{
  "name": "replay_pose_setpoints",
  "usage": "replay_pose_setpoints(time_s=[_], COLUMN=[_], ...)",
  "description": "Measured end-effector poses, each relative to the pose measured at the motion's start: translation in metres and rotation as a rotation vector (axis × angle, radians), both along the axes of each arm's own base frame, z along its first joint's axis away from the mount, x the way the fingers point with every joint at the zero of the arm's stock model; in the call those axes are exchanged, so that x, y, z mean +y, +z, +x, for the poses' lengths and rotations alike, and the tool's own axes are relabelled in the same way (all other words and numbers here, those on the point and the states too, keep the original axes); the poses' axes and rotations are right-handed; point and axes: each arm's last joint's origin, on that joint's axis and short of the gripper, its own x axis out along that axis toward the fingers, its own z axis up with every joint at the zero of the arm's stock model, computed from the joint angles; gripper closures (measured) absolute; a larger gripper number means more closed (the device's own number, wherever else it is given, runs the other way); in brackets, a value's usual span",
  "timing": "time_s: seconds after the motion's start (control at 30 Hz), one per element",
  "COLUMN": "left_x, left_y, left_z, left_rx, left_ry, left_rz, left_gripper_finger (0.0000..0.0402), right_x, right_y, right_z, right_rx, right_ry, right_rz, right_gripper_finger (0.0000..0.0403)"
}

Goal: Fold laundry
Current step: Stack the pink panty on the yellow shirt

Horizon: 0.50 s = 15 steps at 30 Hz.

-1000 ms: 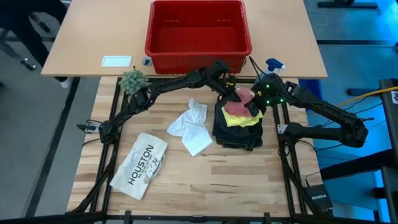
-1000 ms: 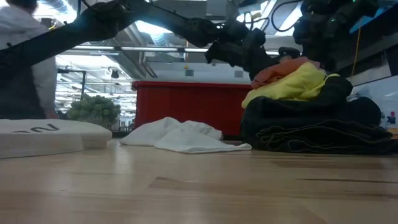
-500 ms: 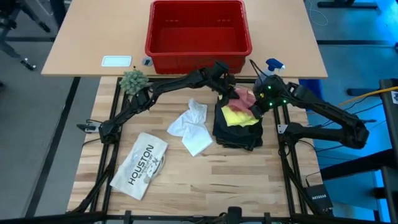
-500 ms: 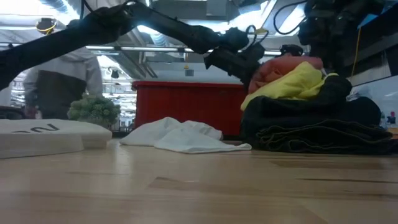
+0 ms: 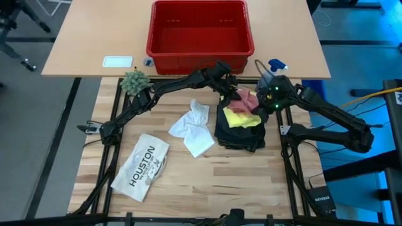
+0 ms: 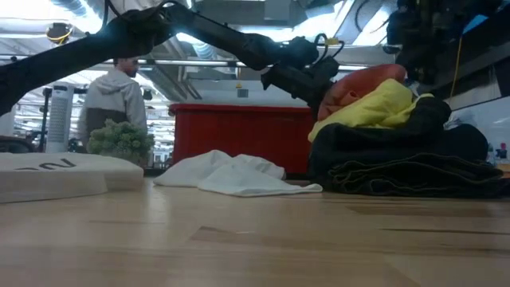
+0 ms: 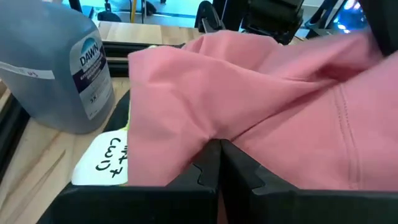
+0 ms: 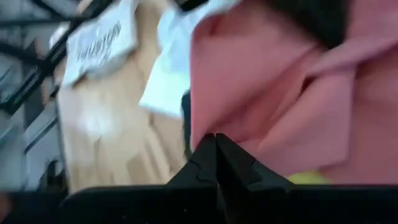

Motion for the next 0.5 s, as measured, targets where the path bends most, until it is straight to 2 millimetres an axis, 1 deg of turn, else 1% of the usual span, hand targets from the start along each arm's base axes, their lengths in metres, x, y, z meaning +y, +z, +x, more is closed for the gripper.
replay_pose_setpoints(time_s=[0.03, 0.17, 0.23, 0.3, 0.37, 0.43, 0.5], left_x=[0.001, 0.003, 0.002, 0.003, -0.002, -0.011, -0.025], left_y=[0.004, 0.033, 0.039, 0.039, 0.038, 0.037, 0.034], left_z=[-0.002, -0.012, -0.015, -0.018, -0.019, -0.02, -0.019], left_rx=[-0.003, -0.053, -0.053, -0.026, -0.005, 0.03, 0.066], left_ry=[0.001, -0.004, -0.004, -0.003, -0.034, -0.084, -0.14], left_rz=[0.003, 0.048, 0.047, 0.031, -0.014, -0.063, -0.068], left_gripper_finger=[0.0401, 0.0401, 0.0401, 0.0401, 0.0401, 0.0402, 0.0401], right_x=[-0.001, -0.003, -0.005, -0.009, -0.013, -0.018, -0.022], right_y=[0.002, 0.007, 0.007, 0.005, 0.003, 0.0, -0.004], right_z=[0.0, 0.0, 0.002, 0.005, 0.01, 0.015, 0.02], right_rx=[-0.015, -0.037, -0.031, -0.019, -0.009, 0.009, 0.03], right_ry=[-0.022, -0.095, -0.115, -0.139, -0.163, -0.177, -0.174], right_rz=[-0.026, -0.088, -0.105, -0.126, -0.146, -0.153, -0.146], right_gripper_finger=[0.0403, 0.0403, 0.0403, 0.0403, 0.0403, 0.0403, 0.0403])
